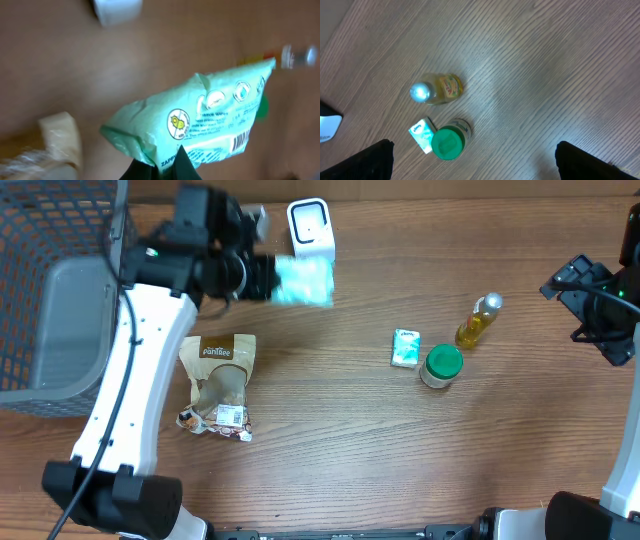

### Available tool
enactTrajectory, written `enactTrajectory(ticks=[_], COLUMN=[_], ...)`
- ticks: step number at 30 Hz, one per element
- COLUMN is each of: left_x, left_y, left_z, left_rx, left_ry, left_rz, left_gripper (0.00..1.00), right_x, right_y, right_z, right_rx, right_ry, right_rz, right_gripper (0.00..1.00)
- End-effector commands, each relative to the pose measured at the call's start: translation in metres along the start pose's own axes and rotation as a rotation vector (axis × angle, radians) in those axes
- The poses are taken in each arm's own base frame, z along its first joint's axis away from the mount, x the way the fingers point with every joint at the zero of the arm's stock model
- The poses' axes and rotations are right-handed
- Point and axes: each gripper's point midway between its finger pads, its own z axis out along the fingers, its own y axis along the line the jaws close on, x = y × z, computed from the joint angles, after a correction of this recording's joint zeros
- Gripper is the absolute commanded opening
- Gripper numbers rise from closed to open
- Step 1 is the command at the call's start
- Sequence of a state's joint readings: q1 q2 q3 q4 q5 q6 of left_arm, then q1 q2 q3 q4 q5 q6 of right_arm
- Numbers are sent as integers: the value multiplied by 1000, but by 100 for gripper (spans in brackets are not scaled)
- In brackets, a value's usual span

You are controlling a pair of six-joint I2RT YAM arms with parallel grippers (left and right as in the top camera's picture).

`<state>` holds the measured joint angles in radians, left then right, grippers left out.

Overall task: Scan the item barcode
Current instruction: 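Raise the wet-wipes pack and carry it toward the white scanner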

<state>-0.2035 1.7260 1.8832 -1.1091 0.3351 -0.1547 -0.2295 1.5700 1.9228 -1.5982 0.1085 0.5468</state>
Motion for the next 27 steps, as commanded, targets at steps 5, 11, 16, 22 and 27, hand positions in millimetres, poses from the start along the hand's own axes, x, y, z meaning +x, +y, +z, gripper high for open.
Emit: enactTrajectory(ticks=[5, 11, 16, 22, 27], left_x=[-107, -144, -163, -176, -184], left_y=[-1, -12, -14, 11, 24], left_z=[-122, -129, -86, -29, 29], left_rx=[-328, -508, -694, -943, -985], left_ry=[-497, -657, -640, -596, -598], left_rz=[67, 184, 330, 371, 376], left_gripper=[4, 4, 4, 4, 4], right_x=[-2, -2, -2, -2, -2], right_y=[-1, -1, -1, -1, -1], right_z=[-3, -3, -3, -3, -3], right_rx=[-4, -4, -4, -4, -4], right_ry=[-13, -13, -13, -13, -13], right_rz=[8, 8, 8, 8, 8], right_gripper=[100, 100, 100, 100, 100])
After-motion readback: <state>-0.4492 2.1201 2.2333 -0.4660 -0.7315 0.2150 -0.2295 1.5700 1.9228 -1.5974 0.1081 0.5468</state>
